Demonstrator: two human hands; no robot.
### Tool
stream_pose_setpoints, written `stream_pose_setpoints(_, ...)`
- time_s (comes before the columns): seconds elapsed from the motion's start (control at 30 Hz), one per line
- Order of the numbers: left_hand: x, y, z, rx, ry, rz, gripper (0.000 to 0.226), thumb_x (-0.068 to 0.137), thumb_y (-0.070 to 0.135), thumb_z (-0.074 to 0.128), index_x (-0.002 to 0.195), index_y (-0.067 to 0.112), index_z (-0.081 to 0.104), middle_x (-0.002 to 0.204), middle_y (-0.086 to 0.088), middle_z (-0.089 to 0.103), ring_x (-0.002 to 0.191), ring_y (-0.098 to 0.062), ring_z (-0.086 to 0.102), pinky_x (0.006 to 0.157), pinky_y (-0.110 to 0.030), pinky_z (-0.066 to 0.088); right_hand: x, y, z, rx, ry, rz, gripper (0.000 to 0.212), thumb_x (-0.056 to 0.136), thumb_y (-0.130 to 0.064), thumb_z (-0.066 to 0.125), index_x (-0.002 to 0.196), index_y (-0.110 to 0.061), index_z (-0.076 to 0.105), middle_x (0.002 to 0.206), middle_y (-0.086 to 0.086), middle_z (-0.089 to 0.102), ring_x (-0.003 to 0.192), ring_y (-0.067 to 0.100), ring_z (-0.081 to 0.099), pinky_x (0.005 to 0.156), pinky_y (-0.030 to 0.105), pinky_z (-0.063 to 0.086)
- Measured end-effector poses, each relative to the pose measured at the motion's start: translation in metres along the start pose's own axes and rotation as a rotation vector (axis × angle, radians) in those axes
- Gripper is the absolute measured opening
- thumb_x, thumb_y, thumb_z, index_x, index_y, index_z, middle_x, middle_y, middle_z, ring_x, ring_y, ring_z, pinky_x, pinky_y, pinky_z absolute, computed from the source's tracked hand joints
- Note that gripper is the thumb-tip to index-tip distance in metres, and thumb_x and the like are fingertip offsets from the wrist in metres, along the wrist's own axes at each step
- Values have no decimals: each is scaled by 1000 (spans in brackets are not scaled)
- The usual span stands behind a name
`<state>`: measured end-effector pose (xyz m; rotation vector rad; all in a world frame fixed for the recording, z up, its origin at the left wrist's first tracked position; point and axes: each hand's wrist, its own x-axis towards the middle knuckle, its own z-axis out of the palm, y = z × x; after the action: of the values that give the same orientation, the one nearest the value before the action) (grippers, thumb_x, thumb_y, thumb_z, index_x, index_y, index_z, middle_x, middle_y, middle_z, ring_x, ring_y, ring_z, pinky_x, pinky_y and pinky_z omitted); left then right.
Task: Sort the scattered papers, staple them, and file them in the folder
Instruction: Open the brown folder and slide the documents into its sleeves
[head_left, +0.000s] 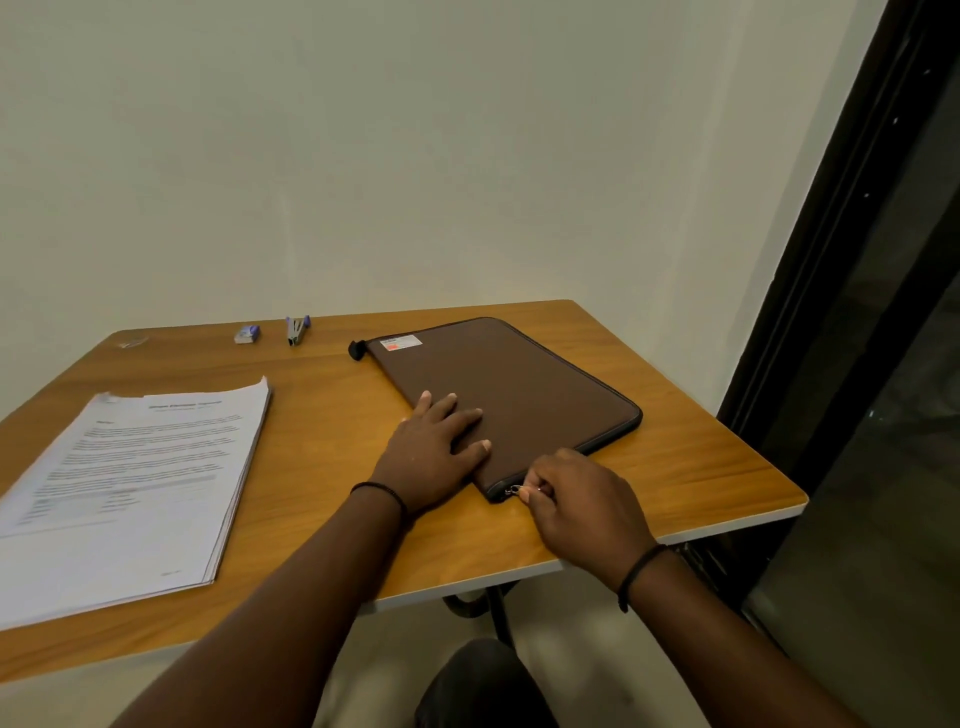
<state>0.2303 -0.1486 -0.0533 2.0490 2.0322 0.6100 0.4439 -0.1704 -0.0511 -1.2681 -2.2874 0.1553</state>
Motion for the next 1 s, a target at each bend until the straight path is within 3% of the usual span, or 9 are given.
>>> stream_pose_setpoints(0.13,-21,-2,-1,-28,45,151,69,86,73,34,147,43,40,162,10,27,153,-20,7,121,-52,17,-6,-4,8,90,-9,49,15,95,-34,59,81,-31,62,80,-14,54,72,1,51,57,13,30)
stream_pose_setpoints(0.37,-30,4,-8,137,-51,196,90,72,85,39,151,41,33,164,6,21,154,-25,5,120,-53,22,0,-5,4,147,-1,102,13,93,-32,63,81,-30,67,86,-12,62,78,4,56,64,24,43)
stream_pose_setpoints(0.53,-36,10,-6,224,-33,164,78,84,64,53,153,35,31,164,1,23,153,-28,10,117,-42,32,-1,-5,2,17,-9,104,11,96,-34,59,87,-31,65,89,-11,57,78,6,52,63,25,37)
stream_pose_setpoints(0.73,-42,16,-15,175,-20,87,77,80,52,40,152,24,38,162,-4,29,151,-30,18,114,-40,34,7,16,-5,-59,38,237,13,97,-35,57,87,-30,64,94,-10,60,79,10,53,64,28,40)
stream_pose_setpoints(0.8,-46,14,-16,201,39,87,64,82,42,45,142,20,52,156,-6,41,147,-31,30,111,-40,38,10,19,-4,-47,41,255,15,97,-35,57,86,-29,65,93,-11,63,79,9,56,62,27,39)
stream_pose_setpoints(0.9,-49,8,-12,280,212,166,28,82,19,58,109,20,67,129,-2,65,131,-27,51,103,-41,40,15,10,3,17,10,228,18,96,-34,58,82,-26,67,87,-11,66,77,7,59,61,25,43)
stream_pose_setpoints(1.0,-49,3,-8,295,287,229,34,73,16,70,106,22,71,123,-2,69,126,-28,56,100,-47,44,16,-4,8,91,-10,194,20,95,-32,60,78,-24,66,79,-10,65,72,7,58,59,26,43)
